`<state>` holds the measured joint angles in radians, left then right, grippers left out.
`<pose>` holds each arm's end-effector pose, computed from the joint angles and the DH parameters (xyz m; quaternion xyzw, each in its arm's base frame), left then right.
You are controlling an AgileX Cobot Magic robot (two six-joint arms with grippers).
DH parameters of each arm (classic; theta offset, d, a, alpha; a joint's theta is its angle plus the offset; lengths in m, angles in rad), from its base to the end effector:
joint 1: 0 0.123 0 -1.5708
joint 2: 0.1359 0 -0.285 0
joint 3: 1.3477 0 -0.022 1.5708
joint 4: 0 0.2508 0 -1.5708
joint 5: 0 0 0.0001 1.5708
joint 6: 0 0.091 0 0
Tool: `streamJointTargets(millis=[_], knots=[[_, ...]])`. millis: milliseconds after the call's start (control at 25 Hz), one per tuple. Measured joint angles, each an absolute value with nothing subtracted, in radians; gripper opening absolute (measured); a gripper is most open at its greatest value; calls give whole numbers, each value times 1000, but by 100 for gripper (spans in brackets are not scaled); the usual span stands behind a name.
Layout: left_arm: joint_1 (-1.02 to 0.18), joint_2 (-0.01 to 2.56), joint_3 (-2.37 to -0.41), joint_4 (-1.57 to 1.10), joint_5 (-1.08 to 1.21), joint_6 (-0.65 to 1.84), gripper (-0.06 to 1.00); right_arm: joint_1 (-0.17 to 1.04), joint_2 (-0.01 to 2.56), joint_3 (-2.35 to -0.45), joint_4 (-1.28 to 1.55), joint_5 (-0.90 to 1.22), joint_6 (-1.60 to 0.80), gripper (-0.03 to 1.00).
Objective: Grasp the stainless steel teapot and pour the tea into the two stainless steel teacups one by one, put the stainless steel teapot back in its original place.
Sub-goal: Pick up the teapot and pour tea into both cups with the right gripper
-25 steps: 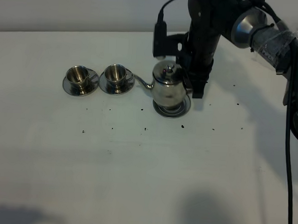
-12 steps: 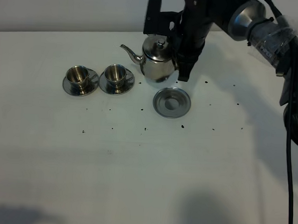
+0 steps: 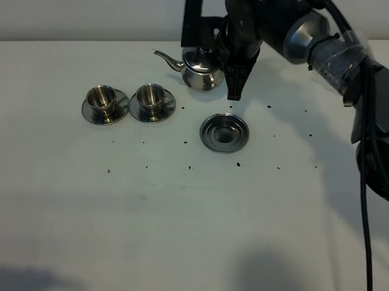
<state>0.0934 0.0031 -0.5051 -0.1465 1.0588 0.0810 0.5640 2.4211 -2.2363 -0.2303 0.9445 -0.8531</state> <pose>-0.0042 -0.0120 0.2796 -0.0024 0.8499 -0.0274 0.5262 0.4615 0.2720 0.2010 -0.6549 0.7016 -0.1437 0.2414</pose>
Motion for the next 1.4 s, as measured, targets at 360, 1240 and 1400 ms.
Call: streamJointTargets(millis=[360, 1240, 1400], knots=[[93, 3, -505, -147, 1059, 81, 39, 598, 2440, -2236, -394, 884, -857, 18], [93, 3, -505, -147, 1059, 81, 39, 672, 2504, -2236, -665, 872, -872, 18], [93, 3, -505, -147, 1059, 81, 39, 681, 2508, -2236, -713, 856, -875, 18]])
